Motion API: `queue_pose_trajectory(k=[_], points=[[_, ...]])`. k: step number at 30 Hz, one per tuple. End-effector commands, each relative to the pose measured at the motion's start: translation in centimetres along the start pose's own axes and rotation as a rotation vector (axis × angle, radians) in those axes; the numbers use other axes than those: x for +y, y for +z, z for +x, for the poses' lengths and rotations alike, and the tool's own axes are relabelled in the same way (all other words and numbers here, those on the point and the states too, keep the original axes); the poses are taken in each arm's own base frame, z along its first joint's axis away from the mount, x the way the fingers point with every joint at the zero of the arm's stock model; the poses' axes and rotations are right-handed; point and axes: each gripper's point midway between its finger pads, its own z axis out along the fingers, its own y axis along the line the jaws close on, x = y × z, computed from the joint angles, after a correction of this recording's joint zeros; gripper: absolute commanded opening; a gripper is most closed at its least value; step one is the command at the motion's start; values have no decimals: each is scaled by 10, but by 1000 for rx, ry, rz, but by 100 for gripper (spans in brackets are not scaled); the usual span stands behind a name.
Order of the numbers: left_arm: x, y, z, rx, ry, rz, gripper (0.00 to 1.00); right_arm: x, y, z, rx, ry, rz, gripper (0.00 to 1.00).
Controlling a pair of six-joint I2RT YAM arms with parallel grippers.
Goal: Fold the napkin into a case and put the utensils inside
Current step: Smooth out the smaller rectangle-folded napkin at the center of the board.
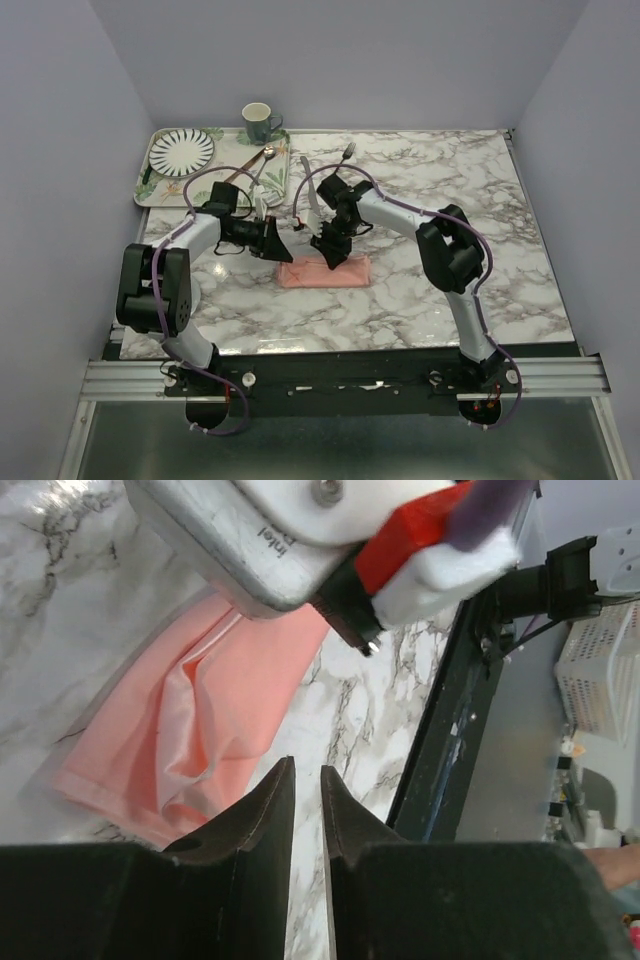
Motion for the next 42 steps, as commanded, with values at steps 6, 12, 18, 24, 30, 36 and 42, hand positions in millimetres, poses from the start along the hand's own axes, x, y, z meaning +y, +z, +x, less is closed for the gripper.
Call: queue_pose_trajectory(k=[6,12,18,24,30,36,42], points=[[46,33,10,5,-211,-68,20,2,18,8,40,32,-44,27],[73,36,31,57,-262,-147,17,1,17,8,39,31,-42,25],[101,36,44,69,-413,-223,13,5,0,-1,8,1,-22,29],[107,37,55,104,-488,-235,10,3,-53,-39,-124,48,51,47],[111,38,57,114,-524,-245,8,31,-100,-38,-203,143,22,50],[112,39,55,119,-529,-238,7,80,-83,-4,-177,278,-141,42],[112,39,53,130,-534,-234,7,66,-57,14,-171,425,-182,38]])
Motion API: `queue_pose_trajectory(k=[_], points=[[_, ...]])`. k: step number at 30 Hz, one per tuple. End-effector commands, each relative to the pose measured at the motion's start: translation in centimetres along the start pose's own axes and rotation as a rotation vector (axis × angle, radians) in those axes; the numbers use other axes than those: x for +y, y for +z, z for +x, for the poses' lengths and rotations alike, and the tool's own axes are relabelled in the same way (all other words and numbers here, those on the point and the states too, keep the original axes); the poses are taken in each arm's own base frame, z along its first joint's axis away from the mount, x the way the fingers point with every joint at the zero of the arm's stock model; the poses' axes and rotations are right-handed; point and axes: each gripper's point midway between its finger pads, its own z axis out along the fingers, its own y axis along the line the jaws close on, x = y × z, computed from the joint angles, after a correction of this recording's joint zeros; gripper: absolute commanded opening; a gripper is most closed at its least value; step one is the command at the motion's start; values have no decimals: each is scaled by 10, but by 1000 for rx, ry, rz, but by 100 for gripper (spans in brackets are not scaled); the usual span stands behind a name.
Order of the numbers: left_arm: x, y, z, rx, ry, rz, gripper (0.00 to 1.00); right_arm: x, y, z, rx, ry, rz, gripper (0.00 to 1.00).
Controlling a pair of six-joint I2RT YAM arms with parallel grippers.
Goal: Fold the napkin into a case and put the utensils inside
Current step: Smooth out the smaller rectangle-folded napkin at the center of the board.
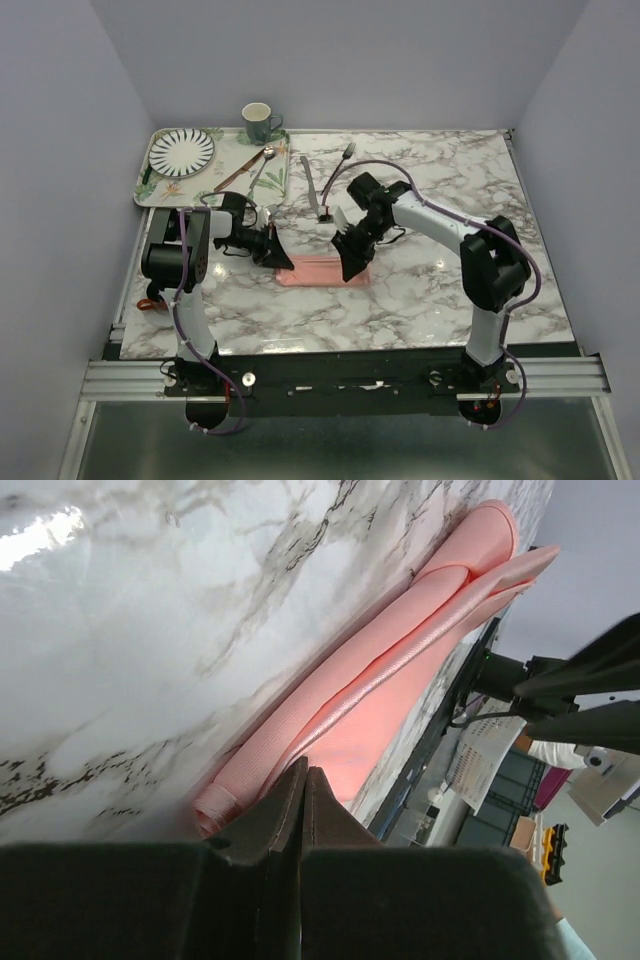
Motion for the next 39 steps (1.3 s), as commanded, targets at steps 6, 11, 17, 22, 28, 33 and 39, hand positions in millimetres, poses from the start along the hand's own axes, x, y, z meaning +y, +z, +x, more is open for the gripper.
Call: queue_pose_trajectory(k=[6,11,17,22,28,33,39], points=[[41,3,3,30,24,-158,7,-52,13,9,-68,365,-109,35],[43,3,3,35,24,-160,7,-72,25,28,-47,492,-140,35],[30,2,-1,27,62,-100,13,-84,38,47,15,534,-108,34],[-39,-17,-4,-16,308,95,27,-91,36,47,22,525,-72,34],[-92,-8,23,68,400,210,28,-92,33,41,12,508,-62,33],[-89,27,48,176,377,221,28,-95,31,41,17,506,-42,33],[-46,50,45,214,216,134,28,-97,30,46,28,490,-21,33]])
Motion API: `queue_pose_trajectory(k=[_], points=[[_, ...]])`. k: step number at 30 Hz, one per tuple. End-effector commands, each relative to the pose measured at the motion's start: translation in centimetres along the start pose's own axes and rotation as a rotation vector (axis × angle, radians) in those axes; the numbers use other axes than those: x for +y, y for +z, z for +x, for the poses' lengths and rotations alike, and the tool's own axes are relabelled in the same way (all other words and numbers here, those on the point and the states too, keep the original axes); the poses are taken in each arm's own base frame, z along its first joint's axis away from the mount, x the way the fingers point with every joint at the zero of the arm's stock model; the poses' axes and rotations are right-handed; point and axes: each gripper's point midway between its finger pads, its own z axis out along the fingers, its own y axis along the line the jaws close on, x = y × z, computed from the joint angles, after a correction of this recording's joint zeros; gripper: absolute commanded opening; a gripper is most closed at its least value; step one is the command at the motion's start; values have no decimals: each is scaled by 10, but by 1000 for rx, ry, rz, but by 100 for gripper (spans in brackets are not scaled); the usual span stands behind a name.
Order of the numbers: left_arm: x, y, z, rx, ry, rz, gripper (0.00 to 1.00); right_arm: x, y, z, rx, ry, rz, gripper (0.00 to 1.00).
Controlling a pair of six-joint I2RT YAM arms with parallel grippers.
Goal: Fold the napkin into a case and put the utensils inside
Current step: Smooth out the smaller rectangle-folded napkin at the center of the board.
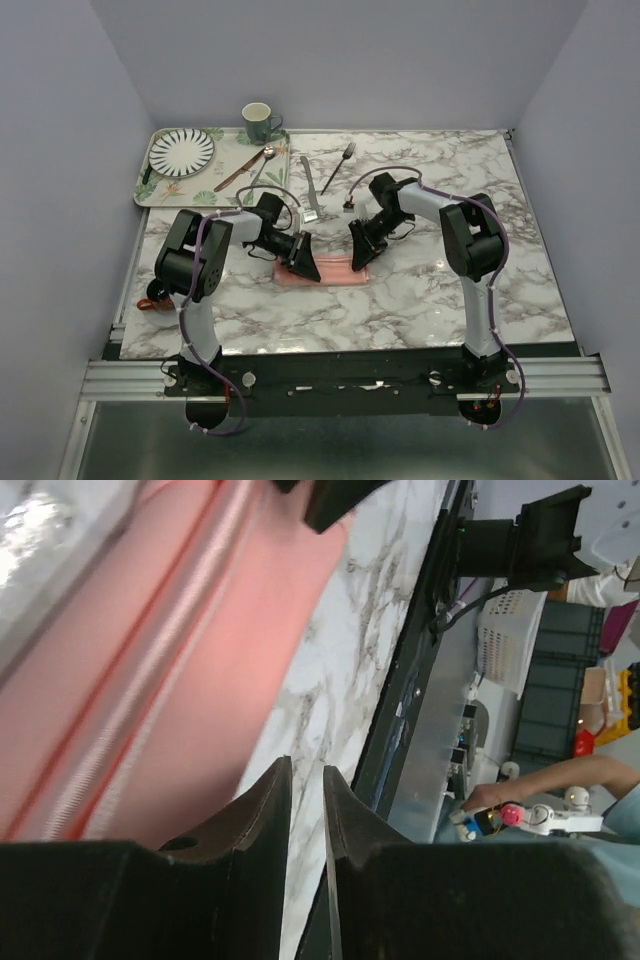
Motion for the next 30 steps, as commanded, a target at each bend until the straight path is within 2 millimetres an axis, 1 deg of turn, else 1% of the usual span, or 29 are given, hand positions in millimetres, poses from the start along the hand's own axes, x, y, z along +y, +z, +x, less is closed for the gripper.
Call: queue_pose_trajectory(k=[1,3,5,7,8,9,11,12,14,16,17,19,21,22,24,25,27,28,30], points=[[44,7,9,10,-170,-48,28,-17,3,0,15,-38,81,33],[60,10,17,26,-222,-70,25,-11,0,-3,1,-48,67,34],[68,10,21,29,-252,-79,25,9,-9,-10,-37,-61,27,35],[72,10,25,33,-268,-81,24,26,-14,-11,-57,-55,-14,41],[73,10,25,32,-267,-85,23,44,-21,-15,-89,-46,-56,43],[72,9,24,30,-263,-87,23,54,-22,-16,-97,-42,-83,47],[72,9,25,27,-257,-89,23,78,-26,-19,-129,-21,-141,50],[73,9,25,25,-263,-92,23,85,-26,-19,-136,-20,-157,53],[73,8,27,22,-264,-93,23,100,-20,-21,-145,6,-199,56],[75,8,27,15,-274,-94,22,108,-10,-19,-123,5,-222,59],[75,9,28,13,-276,-94,23,109,-6,-19,-115,14,-230,60],[77,8,28,11,-283,-97,23,105,5,-16,-88,43,-245,64],[78,8,28,8,-287,-97,23,102,12,-18,-83,66,-257,67],[79,8,27,6,-287,-99,24,94,20,-18,-69,89,-251,67],[80,8,27,6,-291,-99,24,85,26,-20,-63,102,-242,67],[83,8,27,2,-292,-105,24,78,33,-17,-48,121,-240,67],[87,8,27,3,-311,-107,24,69,40,-11,-34,150,-236,68],[89,8,26,-1,-315,-108,24,61,44,-1,-15,184,-226,68],[94,5,24,-12,-335,-112,25,48,49,11,1,204,-199,68]])
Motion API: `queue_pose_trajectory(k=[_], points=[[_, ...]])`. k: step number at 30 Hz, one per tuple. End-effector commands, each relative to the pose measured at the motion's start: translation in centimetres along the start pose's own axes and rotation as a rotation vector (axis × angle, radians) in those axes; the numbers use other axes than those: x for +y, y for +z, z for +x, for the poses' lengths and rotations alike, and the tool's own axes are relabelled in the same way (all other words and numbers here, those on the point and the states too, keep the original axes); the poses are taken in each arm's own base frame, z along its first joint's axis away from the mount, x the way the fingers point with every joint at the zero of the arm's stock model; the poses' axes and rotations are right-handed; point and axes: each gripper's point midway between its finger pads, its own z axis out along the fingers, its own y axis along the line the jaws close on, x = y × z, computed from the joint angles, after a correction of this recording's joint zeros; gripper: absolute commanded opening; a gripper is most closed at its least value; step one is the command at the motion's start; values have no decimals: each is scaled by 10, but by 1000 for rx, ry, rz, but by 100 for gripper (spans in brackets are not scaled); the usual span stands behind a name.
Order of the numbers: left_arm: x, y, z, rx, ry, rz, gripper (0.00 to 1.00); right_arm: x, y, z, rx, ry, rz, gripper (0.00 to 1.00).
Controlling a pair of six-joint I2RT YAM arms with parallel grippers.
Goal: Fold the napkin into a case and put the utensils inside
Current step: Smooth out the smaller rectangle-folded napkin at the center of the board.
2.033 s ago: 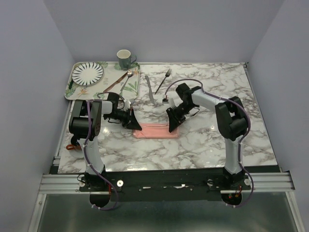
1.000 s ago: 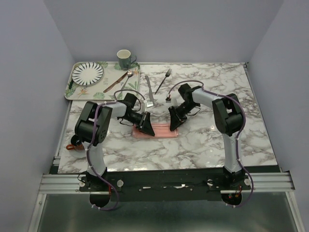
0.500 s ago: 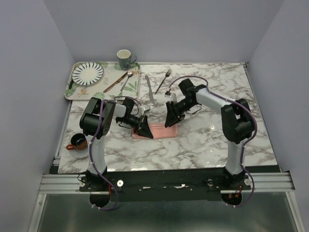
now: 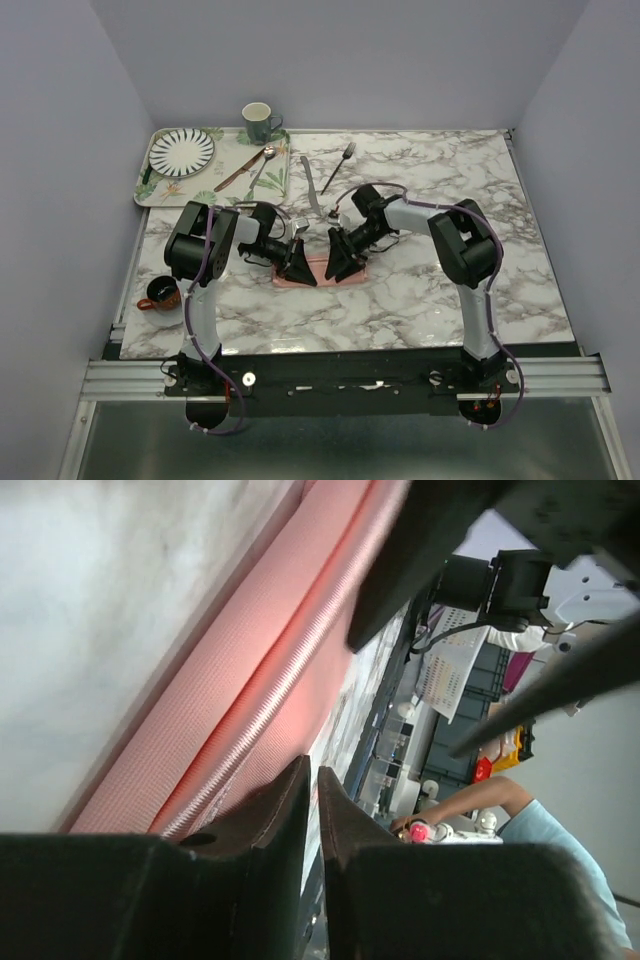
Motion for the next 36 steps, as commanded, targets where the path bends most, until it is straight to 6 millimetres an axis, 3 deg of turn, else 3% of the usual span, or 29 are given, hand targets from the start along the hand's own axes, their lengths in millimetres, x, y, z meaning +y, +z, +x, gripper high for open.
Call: queue_pose_trajectory(k=[1,3,9,16,22,26,30,33,36], points=[[48,-3,-6,-35,-48,-138,26,-38,4,25,28,111,37,68],[49,-5,-9,-43,-49,-136,29,-55,3,37,37,145,80,68],[37,-8,-11,-44,-38,-91,36,-88,-9,41,36,154,195,68],[25,-32,1,-32,11,-32,38,-100,-14,48,55,171,237,68],[29,-43,12,-3,33,-20,38,-100,-14,48,54,167,220,66],[-7,-44,1,-3,200,13,35,-75,-16,31,26,70,156,59],[-49,-45,-11,-1,393,-12,32,-30,-23,12,-19,-32,77,51],[-63,-50,-27,-44,520,-85,33,-5,-34,6,-54,-76,48,49],[-74,-53,-45,-114,673,-148,42,20,-48,7,-90,-127,32,49]])
